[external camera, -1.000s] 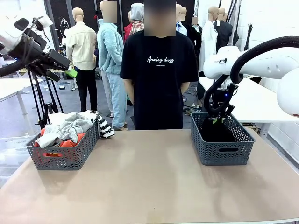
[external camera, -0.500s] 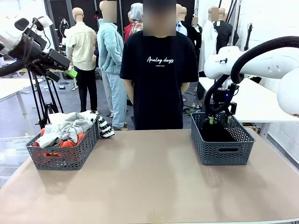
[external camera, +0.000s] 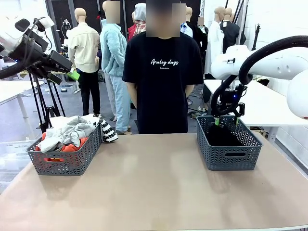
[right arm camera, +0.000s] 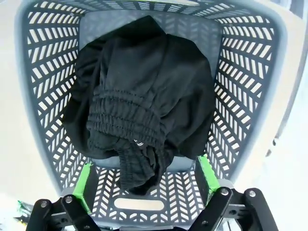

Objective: Sort the tops and bottoms.
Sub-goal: Sort the clothes according to human instructions.

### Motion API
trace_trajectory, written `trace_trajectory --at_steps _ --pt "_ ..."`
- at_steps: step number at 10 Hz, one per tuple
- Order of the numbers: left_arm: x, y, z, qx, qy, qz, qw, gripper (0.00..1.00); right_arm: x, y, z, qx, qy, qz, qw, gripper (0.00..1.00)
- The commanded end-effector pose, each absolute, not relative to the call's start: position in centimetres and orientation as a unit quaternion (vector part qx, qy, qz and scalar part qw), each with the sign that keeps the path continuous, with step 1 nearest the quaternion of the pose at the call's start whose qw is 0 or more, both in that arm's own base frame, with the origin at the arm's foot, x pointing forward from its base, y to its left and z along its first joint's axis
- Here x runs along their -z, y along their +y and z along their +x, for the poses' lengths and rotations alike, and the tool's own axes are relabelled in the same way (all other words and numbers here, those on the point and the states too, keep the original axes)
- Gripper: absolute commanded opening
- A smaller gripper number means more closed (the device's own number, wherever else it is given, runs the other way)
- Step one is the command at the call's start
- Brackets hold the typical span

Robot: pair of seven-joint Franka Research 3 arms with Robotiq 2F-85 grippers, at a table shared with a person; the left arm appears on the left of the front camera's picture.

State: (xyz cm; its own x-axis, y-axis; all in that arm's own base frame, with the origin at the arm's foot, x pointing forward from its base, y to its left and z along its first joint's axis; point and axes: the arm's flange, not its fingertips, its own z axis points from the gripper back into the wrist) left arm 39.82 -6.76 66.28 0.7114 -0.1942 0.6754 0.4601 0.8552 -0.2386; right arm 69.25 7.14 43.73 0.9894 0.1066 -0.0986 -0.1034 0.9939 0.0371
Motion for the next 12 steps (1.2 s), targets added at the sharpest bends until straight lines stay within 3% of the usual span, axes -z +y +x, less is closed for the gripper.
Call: trace_trajectory --at_steps 1,12 --pt "-66.29 -6.76 39.8 0.178 -0.336 -0.206 0.902 1.0 -43.73 7.49 69.23 -0.051 0.062 0.018 0.997 1.0" --pt "-66.29 -6.76 39.8 0.178 -0.336 -0.206 0.902 1.0 -43.73 7.14 69.25 -0.053 0.05 0.016 0.997 1.0"
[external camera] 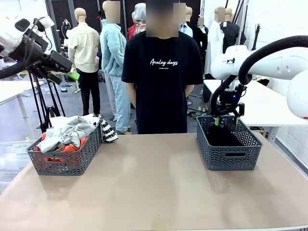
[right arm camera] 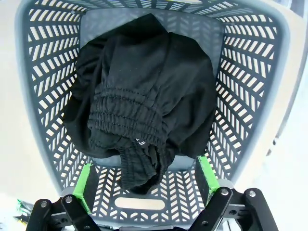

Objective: Sort the tops and bottoms.
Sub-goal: Sort the clothes according to human instructions.

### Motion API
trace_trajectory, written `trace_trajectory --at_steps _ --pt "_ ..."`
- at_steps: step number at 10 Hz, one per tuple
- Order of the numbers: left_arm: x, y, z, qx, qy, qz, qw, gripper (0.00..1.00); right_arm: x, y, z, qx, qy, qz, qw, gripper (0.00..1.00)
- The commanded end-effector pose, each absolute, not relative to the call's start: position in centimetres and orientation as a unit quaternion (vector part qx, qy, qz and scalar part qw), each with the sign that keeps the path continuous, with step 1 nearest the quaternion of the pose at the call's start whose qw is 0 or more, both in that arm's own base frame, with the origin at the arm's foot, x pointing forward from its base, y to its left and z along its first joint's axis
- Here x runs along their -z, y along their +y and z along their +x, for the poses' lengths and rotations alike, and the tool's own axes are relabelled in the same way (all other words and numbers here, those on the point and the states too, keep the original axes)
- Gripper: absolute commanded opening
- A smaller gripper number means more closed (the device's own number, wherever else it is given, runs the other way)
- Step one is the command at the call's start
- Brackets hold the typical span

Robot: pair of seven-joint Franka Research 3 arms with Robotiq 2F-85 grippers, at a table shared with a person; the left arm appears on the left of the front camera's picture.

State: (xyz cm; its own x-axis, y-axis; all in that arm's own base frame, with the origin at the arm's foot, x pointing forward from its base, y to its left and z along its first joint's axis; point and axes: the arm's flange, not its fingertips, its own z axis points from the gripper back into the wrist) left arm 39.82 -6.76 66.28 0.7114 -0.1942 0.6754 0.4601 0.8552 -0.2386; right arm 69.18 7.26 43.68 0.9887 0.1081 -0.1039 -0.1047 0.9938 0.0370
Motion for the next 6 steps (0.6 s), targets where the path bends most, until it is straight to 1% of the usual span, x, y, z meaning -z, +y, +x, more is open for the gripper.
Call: trace_trajectory --at_steps 1,6 --pt "-66.29 -6.76 39.8 0.178 -0.336 -0.206 0.902 1.0 -43.73 7.14 69.25 -0.053 0.05 0.016 0.997 1.0" --pt "-66.29 -6.76 39.8 0.178 -0.336 -0.206 0.902 1.0 -43.73 7.14 69.25 -0.053 0.05 0.016 0.997 1.0"
